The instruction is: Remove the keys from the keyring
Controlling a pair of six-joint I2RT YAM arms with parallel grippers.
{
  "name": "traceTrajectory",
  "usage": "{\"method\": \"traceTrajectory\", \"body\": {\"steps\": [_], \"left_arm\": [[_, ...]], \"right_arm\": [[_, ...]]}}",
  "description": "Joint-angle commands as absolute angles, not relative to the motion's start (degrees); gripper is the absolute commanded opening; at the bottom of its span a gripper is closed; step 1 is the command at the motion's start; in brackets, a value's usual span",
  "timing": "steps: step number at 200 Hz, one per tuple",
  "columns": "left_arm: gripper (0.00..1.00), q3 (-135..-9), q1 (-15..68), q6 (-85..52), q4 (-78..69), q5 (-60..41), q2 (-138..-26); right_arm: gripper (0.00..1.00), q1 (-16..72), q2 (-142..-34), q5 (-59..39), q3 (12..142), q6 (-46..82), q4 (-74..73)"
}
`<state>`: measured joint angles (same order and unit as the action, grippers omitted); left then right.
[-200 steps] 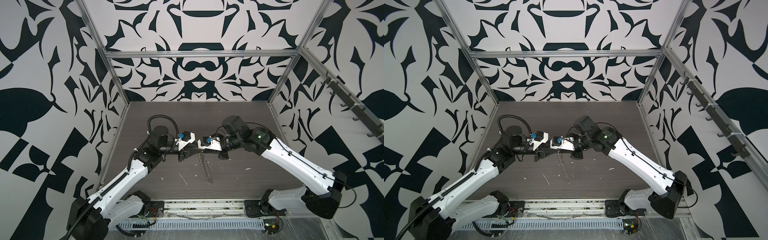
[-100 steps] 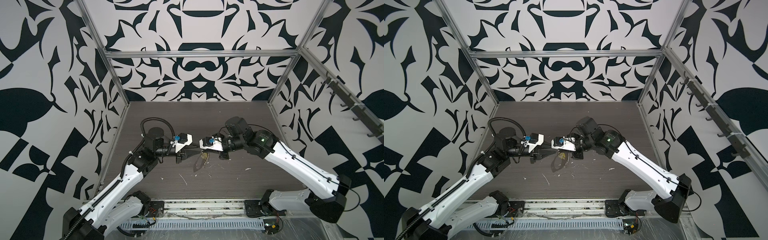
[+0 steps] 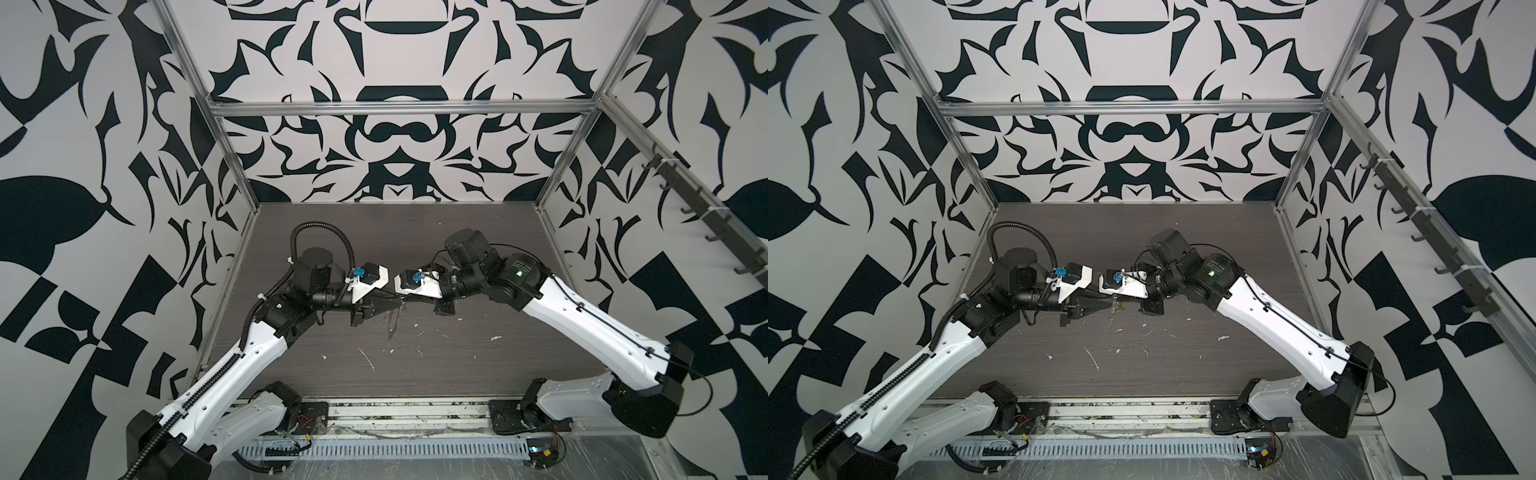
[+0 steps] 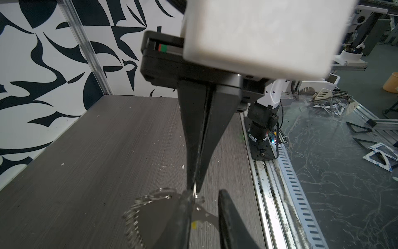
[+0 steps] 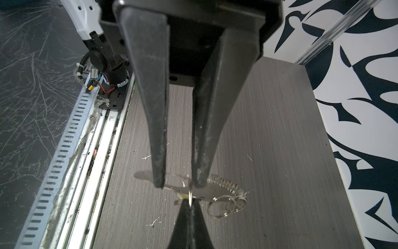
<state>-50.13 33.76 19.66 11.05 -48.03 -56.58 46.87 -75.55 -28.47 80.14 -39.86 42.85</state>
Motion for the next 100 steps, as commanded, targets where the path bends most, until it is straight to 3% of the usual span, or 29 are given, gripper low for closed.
{"method": "traceTrajectory", "body": {"steps": [1,100], "left_arm": [[0.24,-51.5,33.8,20.7,13.4,-47.7,-57.4],[0.17,-49.4,34.4,21.7,6.2,-47.3,-58.5]], "right_arm": [[0.0,46.9,-74.4,-29.4,83.2,-40.1,42.0],[0.0,47.1,-74.1,-30.6,82.9,-39.6,40.2]]}}
